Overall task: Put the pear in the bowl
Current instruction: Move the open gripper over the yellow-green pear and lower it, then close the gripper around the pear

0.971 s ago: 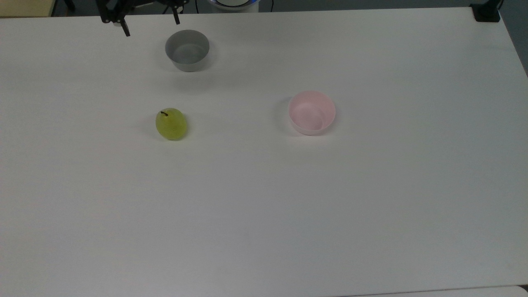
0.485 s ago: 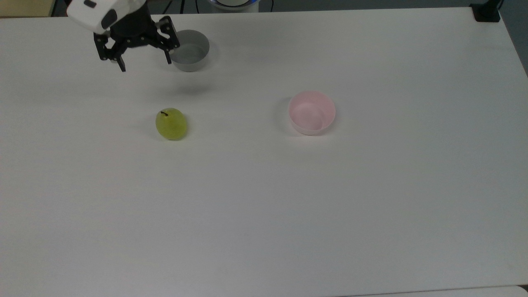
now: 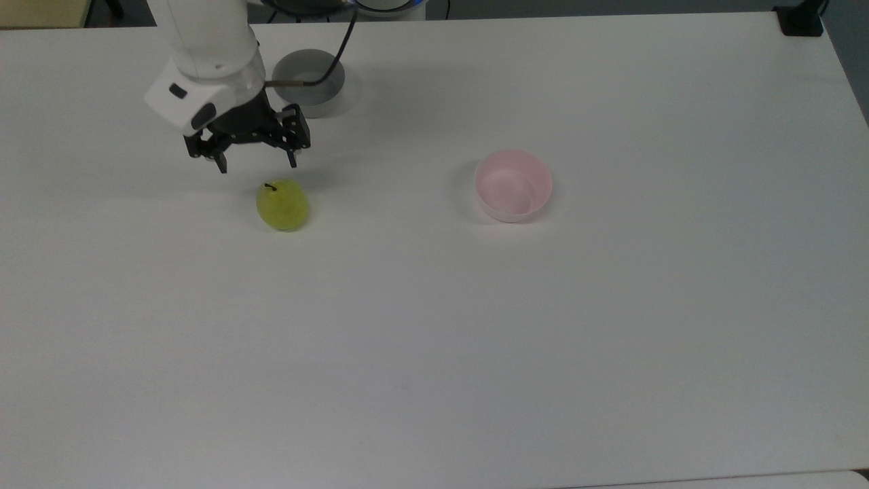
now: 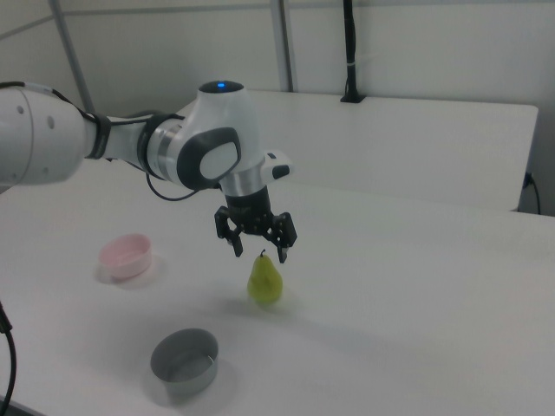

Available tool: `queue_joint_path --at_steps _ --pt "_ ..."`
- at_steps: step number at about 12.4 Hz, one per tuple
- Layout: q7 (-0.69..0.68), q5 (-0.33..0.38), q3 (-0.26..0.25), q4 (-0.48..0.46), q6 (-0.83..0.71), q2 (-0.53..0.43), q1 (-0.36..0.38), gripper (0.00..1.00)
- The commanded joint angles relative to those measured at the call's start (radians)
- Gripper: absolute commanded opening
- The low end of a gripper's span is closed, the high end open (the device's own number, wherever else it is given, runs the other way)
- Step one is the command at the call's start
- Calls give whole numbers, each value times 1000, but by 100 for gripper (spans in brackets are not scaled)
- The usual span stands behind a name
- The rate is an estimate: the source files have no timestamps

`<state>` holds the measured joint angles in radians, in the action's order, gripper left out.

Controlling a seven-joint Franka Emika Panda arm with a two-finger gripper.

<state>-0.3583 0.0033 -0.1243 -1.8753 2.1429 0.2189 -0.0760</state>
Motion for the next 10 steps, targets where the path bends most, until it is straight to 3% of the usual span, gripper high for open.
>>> queue_joint_path --at_steps 1,8,10 --pt "25 7 0 -21 46 39 24 100" --pt "25 -2 0 -19 91 112 28 100" --pt "24 -2 0 -21 103 114 28 57"
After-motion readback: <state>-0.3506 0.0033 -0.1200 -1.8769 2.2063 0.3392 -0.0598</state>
